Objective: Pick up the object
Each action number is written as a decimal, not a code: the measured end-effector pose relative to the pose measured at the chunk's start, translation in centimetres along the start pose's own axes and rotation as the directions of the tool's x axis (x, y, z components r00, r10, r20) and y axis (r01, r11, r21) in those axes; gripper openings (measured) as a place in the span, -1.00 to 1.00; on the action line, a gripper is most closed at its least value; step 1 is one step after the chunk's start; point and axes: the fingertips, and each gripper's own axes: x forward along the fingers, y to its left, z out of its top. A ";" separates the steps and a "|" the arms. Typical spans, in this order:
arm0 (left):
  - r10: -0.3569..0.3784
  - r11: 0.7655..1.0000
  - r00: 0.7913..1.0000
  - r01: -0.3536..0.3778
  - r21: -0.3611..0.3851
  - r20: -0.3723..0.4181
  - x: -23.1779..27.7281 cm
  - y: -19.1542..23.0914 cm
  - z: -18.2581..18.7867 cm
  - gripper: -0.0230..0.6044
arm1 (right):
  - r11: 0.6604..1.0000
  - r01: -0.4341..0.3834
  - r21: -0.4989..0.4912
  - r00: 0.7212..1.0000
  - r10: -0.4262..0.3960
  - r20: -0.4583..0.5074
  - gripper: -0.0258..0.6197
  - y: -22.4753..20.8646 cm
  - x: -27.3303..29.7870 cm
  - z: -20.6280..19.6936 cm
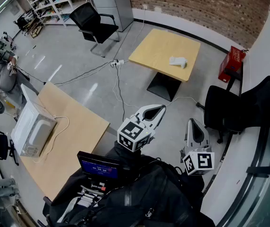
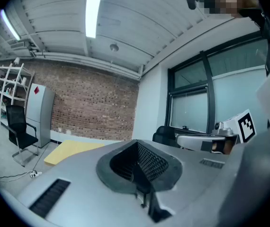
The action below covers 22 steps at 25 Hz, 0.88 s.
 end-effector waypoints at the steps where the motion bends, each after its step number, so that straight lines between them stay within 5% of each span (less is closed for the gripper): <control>1: 0.004 1.000 1.000 -0.004 -0.003 0.000 0.3 -0.1 -0.1 -0.93 | 1.000 -0.003 0.002 1.000 0.003 -0.002 -0.91 -0.3 -0.1 -0.1; 22: -0.018 0.999 0.999 0.019 -0.049 0.027 3.7 -2.5 0.2 -0.93 | 0.997 -0.074 0.013 0.996 0.075 -0.044 -0.91 -3.3 -0.9 -1.7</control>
